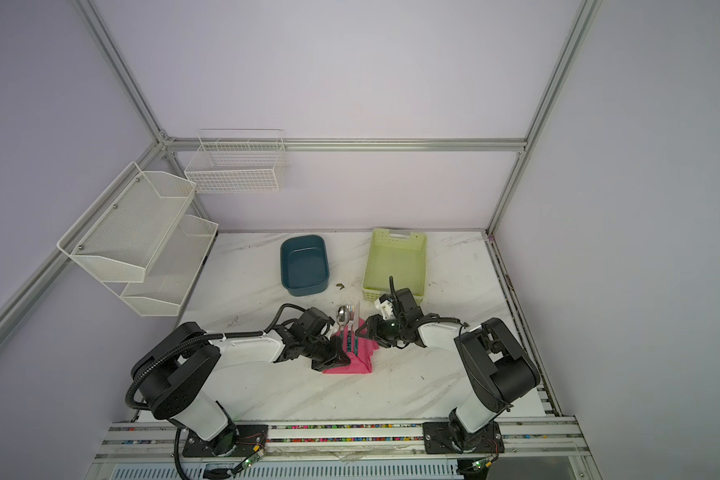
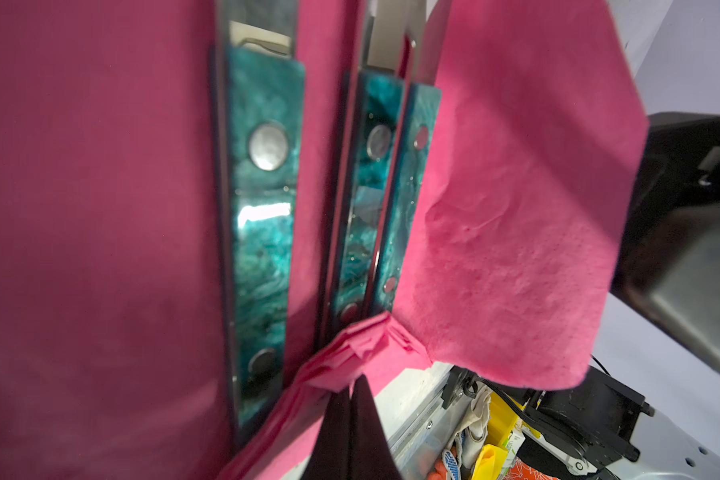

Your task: Place the utensils on the paper napkin and roll it up

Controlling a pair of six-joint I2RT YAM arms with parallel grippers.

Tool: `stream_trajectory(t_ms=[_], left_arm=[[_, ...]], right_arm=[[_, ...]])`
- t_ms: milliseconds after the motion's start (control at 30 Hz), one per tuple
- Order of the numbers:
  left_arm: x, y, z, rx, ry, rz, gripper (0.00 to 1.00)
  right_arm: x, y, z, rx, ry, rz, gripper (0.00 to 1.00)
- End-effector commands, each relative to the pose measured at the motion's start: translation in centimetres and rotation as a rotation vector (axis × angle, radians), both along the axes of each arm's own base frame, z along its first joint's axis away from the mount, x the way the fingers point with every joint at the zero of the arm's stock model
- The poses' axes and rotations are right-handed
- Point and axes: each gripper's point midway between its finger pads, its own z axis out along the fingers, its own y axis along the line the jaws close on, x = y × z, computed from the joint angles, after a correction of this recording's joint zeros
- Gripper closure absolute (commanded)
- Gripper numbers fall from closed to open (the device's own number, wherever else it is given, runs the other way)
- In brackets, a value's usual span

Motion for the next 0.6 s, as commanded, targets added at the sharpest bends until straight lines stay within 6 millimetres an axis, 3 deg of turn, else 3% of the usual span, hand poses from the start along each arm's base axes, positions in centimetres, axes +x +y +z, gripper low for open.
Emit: stream_trajectory(t_ms=[0, 333, 567], left_arm=[[1.4, -0.5, 1.5, -0.002, -0.046, 0.001, 1.00], [1.4, -0.5, 1.3, -0.003, -0.043, 0.002, 1.00], [1.4, -0.6, 1.4, -0.006, -0.042, 0.002, 1.00]], right_arm=[[0.0, -0.3, -0.5, -0.040, 0.002, 0.017, 0.50], [-1.2, -0.9, -1.4, -0.084, 0.040, 0.062, 0.67], [-2.8, -0.6, -1.5, -0.036, 0.085, 0.096, 0.54]])
